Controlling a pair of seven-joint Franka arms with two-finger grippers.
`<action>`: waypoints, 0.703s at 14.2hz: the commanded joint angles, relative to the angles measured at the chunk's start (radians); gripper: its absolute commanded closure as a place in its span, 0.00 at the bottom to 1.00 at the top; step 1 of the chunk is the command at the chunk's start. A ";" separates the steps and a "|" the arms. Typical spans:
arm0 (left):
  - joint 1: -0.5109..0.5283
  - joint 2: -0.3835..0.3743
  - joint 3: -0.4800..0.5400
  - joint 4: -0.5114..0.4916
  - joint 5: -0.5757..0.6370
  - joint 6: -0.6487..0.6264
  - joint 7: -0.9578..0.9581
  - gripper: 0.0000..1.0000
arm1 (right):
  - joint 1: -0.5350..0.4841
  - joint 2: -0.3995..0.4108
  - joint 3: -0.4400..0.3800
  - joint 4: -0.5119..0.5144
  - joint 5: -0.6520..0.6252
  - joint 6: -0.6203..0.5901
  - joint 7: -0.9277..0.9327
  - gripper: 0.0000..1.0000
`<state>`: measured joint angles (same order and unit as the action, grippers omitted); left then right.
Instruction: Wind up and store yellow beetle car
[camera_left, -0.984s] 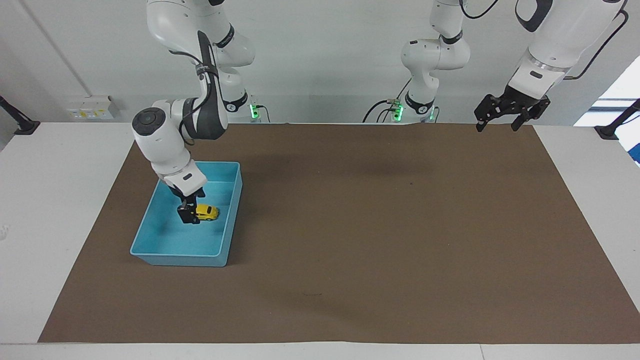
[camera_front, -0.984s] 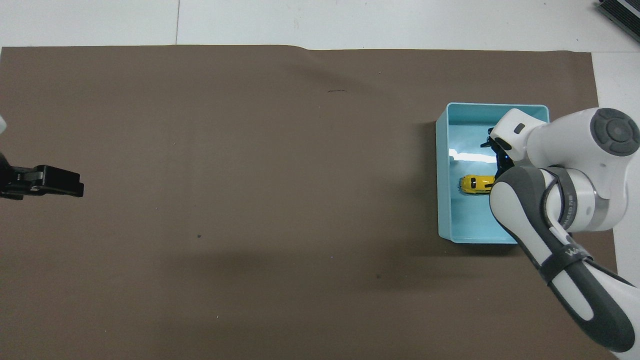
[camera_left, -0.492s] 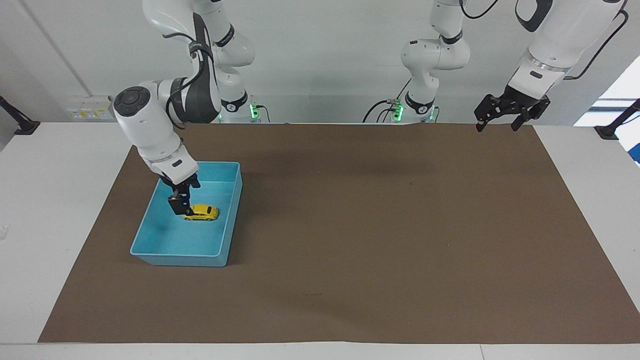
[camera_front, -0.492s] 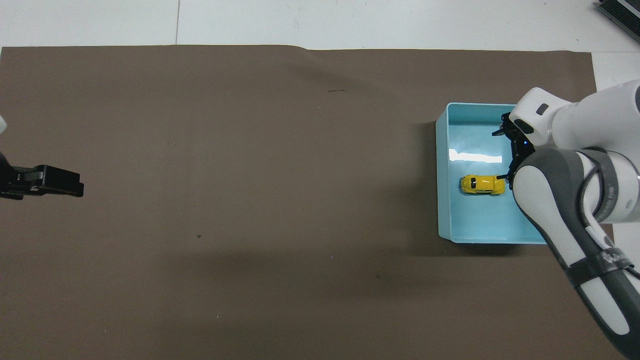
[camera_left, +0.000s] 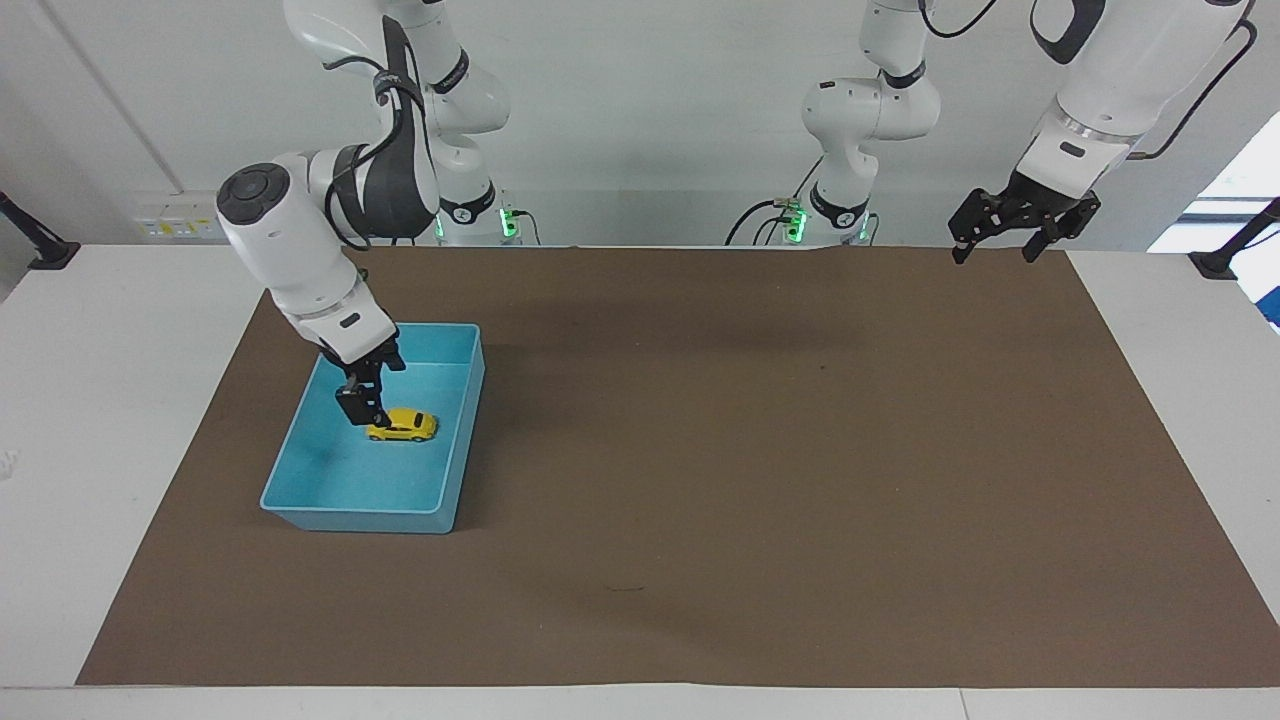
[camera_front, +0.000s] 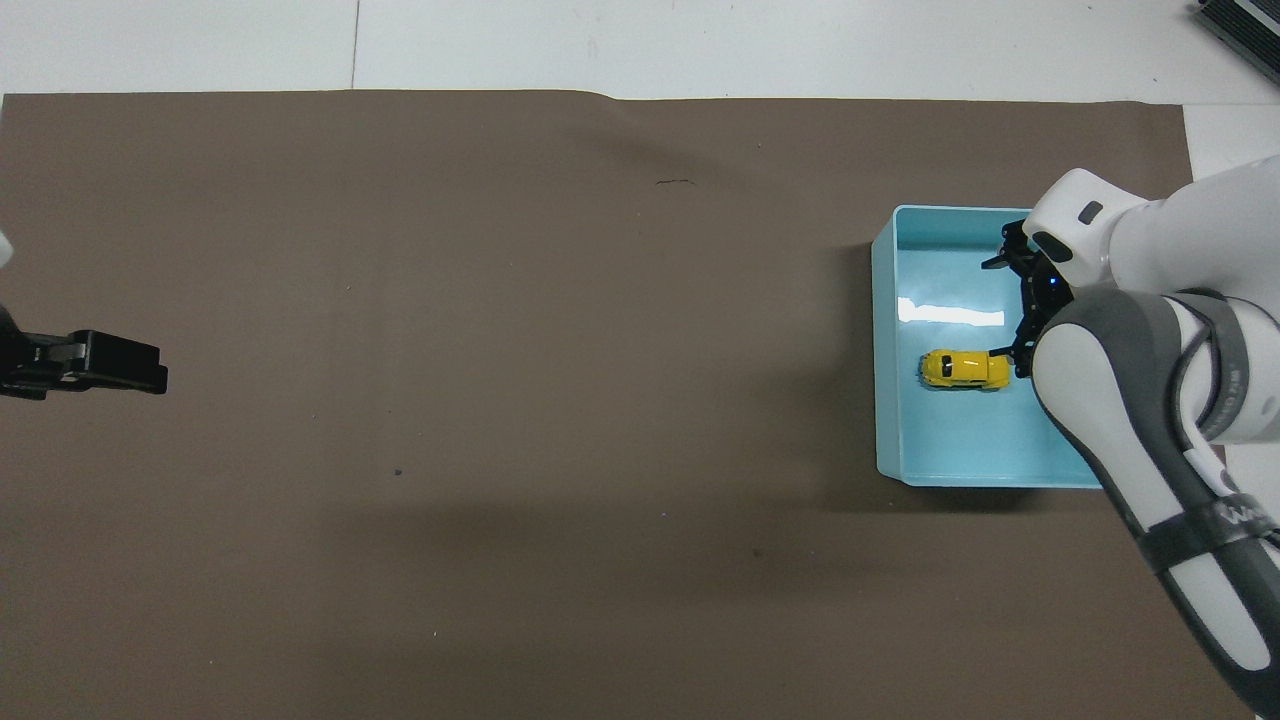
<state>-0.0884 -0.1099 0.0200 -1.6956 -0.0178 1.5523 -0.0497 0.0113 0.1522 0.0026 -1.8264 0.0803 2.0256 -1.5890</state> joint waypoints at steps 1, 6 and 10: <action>0.010 -0.007 -0.008 0.005 0.009 -0.011 -0.010 0.00 | 0.012 -0.042 -0.018 0.030 0.026 -0.082 0.082 0.00; 0.010 -0.007 -0.009 0.005 0.009 -0.011 -0.010 0.00 | 0.007 -0.074 -0.047 0.108 0.026 -0.192 0.193 0.00; 0.010 -0.007 -0.008 0.005 0.009 -0.011 -0.010 0.00 | 0.035 -0.091 -0.075 0.127 0.019 -0.238 0.357 0.00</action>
<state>-0.0884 -0.1099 0.0200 -1.6956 -0.0178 1.5523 -0.0497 0.0251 0.0665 -0.0501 -1.7112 0.0808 1.8127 -1.3053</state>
